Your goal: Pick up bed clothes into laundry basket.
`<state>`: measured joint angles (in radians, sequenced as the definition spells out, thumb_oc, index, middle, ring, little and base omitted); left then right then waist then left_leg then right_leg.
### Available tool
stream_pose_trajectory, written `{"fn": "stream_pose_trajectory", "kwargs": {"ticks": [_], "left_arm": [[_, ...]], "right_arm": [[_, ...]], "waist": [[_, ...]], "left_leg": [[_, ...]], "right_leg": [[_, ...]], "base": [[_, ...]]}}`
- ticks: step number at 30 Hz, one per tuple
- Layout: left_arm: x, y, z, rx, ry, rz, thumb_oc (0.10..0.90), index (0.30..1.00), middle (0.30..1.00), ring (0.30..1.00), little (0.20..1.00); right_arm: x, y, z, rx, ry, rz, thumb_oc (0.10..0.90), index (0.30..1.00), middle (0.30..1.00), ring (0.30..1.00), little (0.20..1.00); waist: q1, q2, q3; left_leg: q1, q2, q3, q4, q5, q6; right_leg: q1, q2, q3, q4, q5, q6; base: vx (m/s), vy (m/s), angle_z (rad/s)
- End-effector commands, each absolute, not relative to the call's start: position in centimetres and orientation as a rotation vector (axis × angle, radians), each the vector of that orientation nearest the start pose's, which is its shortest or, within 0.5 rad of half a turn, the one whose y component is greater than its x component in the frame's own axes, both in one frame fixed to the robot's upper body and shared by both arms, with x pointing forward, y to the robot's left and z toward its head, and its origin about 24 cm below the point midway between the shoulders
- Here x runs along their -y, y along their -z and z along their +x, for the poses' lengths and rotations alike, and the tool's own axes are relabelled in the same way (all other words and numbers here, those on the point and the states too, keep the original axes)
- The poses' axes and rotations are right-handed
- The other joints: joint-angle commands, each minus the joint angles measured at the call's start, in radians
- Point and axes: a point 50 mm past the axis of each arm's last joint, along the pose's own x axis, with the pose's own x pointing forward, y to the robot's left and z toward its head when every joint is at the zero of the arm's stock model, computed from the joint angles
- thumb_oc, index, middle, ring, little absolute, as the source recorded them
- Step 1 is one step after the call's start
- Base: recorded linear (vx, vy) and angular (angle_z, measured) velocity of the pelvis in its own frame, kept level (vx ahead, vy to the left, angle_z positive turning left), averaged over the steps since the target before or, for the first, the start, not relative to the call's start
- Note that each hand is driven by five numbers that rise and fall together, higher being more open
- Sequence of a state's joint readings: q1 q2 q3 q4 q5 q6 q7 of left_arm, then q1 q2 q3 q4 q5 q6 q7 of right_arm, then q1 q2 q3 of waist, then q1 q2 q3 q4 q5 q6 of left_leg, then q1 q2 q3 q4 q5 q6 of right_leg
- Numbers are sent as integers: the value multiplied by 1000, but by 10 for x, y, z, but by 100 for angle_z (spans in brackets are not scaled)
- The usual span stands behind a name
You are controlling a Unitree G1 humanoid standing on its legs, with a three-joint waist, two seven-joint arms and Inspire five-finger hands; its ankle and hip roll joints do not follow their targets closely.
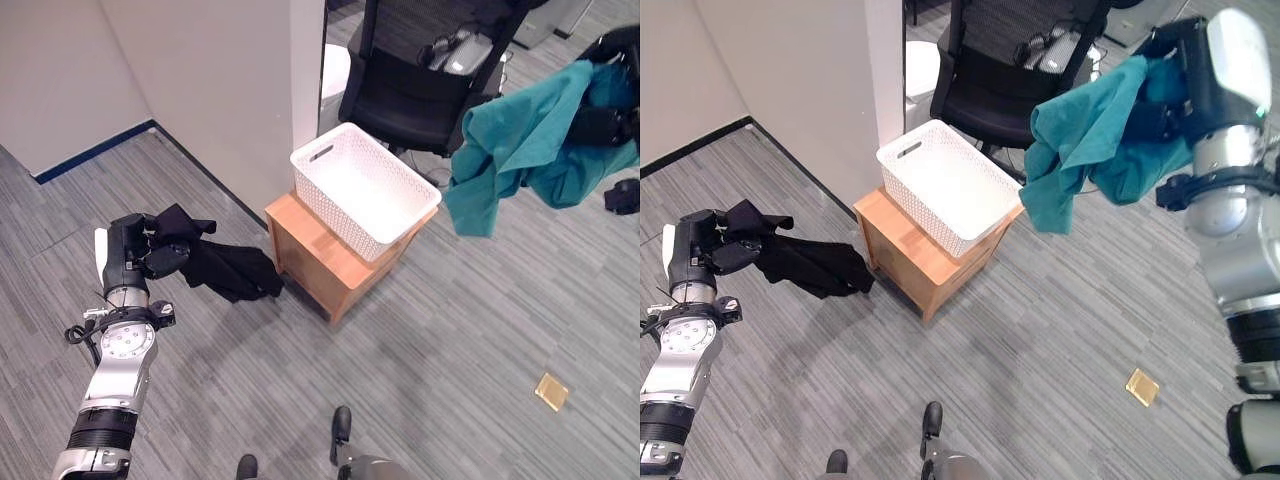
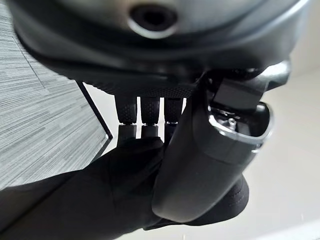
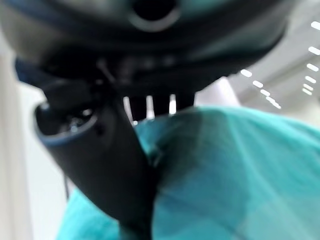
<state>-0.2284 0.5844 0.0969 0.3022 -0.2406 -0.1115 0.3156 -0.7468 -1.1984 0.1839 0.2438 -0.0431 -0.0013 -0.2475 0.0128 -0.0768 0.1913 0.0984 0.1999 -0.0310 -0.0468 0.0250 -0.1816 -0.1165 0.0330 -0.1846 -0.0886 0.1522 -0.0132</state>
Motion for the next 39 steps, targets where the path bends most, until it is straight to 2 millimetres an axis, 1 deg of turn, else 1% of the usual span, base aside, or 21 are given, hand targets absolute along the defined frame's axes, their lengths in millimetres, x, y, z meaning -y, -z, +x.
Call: {"fn": "stream_pose_trajectory", "kwargs": {"ticks": [1,2,4,5,7,8,9,10,11,12,14,15,16,19,21,24,25,26,27,31,39], "left_arm": [[-308,-183,279,493,-439,371,400,300,300,300,300],[-308,-184,280,495,-439,369,400,300,300,300,300],[-304,-182,280,492,-419,361,400,300,300,300,300],[-304,-182,280,492,-418,361,400,300,300,300,300],[-302,-175,278,467,-408,366,400,300,300,300,300],[-302,-168,276,439,-397,368,400,300,300,300,300],[-302,-168,276,438,-397,368,400,300,300,300,300],[-302,-165,275,429,-391,366,400,300,300,300,300],[-301,-162,276,419,-383,355,400,300,300,300,300],[-300,-158,273,404,-360,360,400,300,300,300,300],[-304,-152,267,379,-365,344,400,300,300,300,300],[-304,-152,267,379,-365,346,400,300,300,300,300],[-307,-151,266,370,-381,346,400,300,300,300,300],[-309,-150,267,367,-392,336,400,300,300,300,300],[-309,-150,268,365,-397,332,400,300,300,300,300],[-307,-153,271,374,-379,339,400,300,300,300,300],[-307,-153,272,370,-370,346,400,300,300,300,300],[-307,-152,272,369,-370,346,400,300,300,300,300],[-307,-149,272,360,-375,336,400,300,300,300,300],[-309,-141,267,336,-387,318,400,300,300,300,300],[-306,-132,263,303,-381,326,400,300,300,300,300]], "right_arm": [[301,-366,291,749,530,-1096,400,300,300,300,300],[301,-368,291,751,532,-1097,400,300,300,300,300],[306,-372,291,742,555,-1074,400,300,300,300,300],[306,-372,291,741,555,-1074,400,300,300,300,300],[314,-369,291,714,576,-1056,400,300,300,300,300],[323,-365,291,671,593,-1055,400,300,300,300,300],[323,-365,292,671,591,-1056,400,300,300,300,300],[328,-362,292,648,599,-1057,400,300,300,300,300],[341,-354,293,592,628,-1031,400,300,300,300,300],[355,-348,293,545,668,-988,400,300,300,300,300],[369,-340,294,498,725,-917,400,300,300,300,300],[370,-339,294,498,725,-916,400,300,300,300,300],[370,-332,296,483,730,-891,400,300,300,300,300],[369,-327,297,489,733,-873,400,300,300,300,300],[369,-325,297,482,730,-878,400,300,300,300,300],[372,-321,297,456,728,-889,400,300,300,300,300],[375,-317,297,436,734,-873,400,300,300,300,300],[375,-316,298,436,733,-873,400,300,300,300,300],[376,-310,300,421,730,-848,400,300,300,300,300],[373,-302,304,408,709,-821,400,300,300,300,300],[373,-296,304,397,687,-798,400,300,300,300,300]], "waist": [[68,-98,-150],[67,-98,-145],[75,-120,-118],[76,-121,-118],[84,-127,-114],[89,-113,-122],[90,-113,-123],[92,-104,-125],[93,-85,-130],[109,-76,-136],[128,-78,-140],[128,-80,-139],[127,-76,-124],[120,-75,-108],[120,-75,-108],[111,-70,-109],[95,-71,-107],[95,-69,-108],[84,-68,-104],[83,-87,-108],[85,-107,-115]], "left_leg": [[-63,-6,-30,37,38,-23],[-71,-9,-35,51,35,-25],[-138,-22,2,135,42,-4],[-140,-24,3,139,40,-2],[-175,-71,31,123,-1,22],[-182,-117,54,78,-1,40],[-179,-118,56,73,0,41],[-178,-136,66,53,9,48],[-180,-157,100,24,21,59],[-157,-166,98,-26,29,67],[-154,-183,73,-40,28,74],[-152,-185,74,-40,27,75],[-136,-183,81,-40,20,81],[-134,-169,75,-40,18,77],[-132,-161,73,-40,16,74],[-131,-143,65,-40,0,61],[-112,-147,56,-40,-15,60],[-110,-145,56,-40,-20,60],[-99,-144,45,-40,-26,60],[-83,-136,55,-40,-45,59],[-91,-122,48,-40,-50,53]], "right_leg": [[26,-90,19,1,-65,164],[27,-93,16,1,-64,163],[55,-109,-3,1,-81,158],[55,-111,-2,1,-82,159],[69,-123,3,1,-89,162],[77,-118,10,1,-99,164],[78,-119,11,1,-100,165],[80,-115,11,1,-105,165],[90,-106,12,1,-121,162],[103,-99,22,1,-137,167],[139,-113,12,13,-132,171],[141,-114,12,13,-132,173],[114,-138,4,118,-115,184],[47,-153,27,213,-103,206],[38,-161,31,201,-106,203],[-13,-173,43,102,-85,202],[-53,-168,71,34,-58,211],[-46,-165,70,23,-54,212],[-73,-163,100,7,-49,225],[-73,-177,107,1,-8,233],[-49,-176,99,1,-3,225]], "base": [[71,-122,17],[5,-91,5],[35,-96,1],[93,-72,14],[166,-7,26],[174,31,27],[179,64,29],[149,100,11],[259,209,-1],[248,214,-3],[200,182,-16],[147,188,-14],[41,102,1],[73,22,0],[106,-43,4],[169,-35,7],[225,6,-7],[263,-1,-19],[122,-10,-8],[145,-55,38],[67,-36,6]]}}
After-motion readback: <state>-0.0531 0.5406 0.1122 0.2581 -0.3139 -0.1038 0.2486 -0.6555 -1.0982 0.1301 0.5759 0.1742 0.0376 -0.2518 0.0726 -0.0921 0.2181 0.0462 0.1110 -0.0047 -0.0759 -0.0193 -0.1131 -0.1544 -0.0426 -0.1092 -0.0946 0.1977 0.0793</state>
